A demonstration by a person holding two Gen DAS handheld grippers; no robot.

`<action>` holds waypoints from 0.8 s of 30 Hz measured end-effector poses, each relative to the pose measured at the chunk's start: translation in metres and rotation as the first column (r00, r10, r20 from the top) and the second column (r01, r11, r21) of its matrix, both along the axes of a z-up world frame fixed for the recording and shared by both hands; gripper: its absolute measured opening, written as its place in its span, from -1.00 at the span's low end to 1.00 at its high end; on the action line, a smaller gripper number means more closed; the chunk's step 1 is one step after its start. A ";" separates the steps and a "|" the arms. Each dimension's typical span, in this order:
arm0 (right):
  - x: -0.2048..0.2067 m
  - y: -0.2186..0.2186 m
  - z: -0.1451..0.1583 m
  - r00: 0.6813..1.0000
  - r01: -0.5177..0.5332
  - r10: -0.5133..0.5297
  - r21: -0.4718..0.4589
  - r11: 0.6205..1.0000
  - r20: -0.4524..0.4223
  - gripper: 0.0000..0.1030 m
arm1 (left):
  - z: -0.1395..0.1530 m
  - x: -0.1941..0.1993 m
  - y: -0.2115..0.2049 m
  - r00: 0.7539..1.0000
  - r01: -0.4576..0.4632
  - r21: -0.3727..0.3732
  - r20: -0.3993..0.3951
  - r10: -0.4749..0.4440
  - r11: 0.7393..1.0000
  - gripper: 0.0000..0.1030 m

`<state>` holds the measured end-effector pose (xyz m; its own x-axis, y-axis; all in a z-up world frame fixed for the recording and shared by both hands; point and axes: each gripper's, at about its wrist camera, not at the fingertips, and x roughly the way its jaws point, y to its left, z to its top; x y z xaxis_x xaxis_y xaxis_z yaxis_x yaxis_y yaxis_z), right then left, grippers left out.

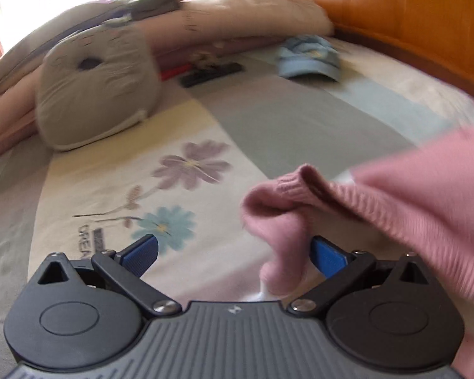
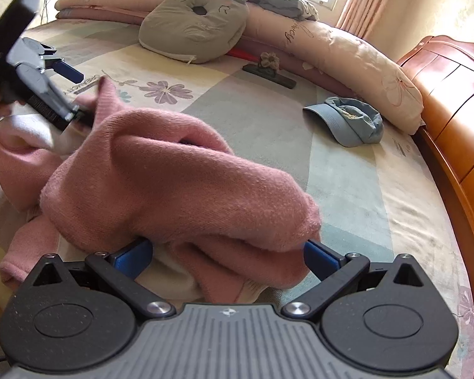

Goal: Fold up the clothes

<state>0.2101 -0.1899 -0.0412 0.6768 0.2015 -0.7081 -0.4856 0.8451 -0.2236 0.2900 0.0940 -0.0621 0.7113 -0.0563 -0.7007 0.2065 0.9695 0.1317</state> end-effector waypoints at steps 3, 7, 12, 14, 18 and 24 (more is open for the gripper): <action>0.013 -0.003 0.007 1.000 0.020 -0.020 0.016 1.000 0.018 1.00 | -0.002 0.023 0.012 0.998 -0.063 0.046 0.005 0.063 0.997 0.94; 0.040 -0.005 0.013 0.994 0.071 -0.069 -0.017 0.997 0.088 1.00 | 0.000 0.032 0.023 0.996 -0.084 0.011 -0.010 0.084 0.996 0.94; 0.065 -0.021 0.026 0.979 0.166 -0.171 0.051 0.985 0.115 1.00 | 0.006 0.016 0.022 1.000 -0.014 -0.047 -0.015 0.013 0.999 0.94; 0.073 -0.021 0.030 0.974 0.171 -0.169 0.006 0.985 0.150 1.00 | 0.005 0.012 0.019 1.000 0.010 -0.045 -0.022 -0.011 0.999 0.94; 0.110 -0.024 0.027 0.976 0.179 -0.169 -0.062 0.982 0.140 1.00 | 0.005 0.006 0.013 0.999 0.030 -0.046 -0.027 -0.032 0.998 0.94; 0.176 -0.060 0.015 0.947 0.321 -0.321 0.011 0.947 0.020 1.00 | 0.009 0.002 0.013 0.999 0.036 -0.054 -0.032 -0.038 0.998 0.94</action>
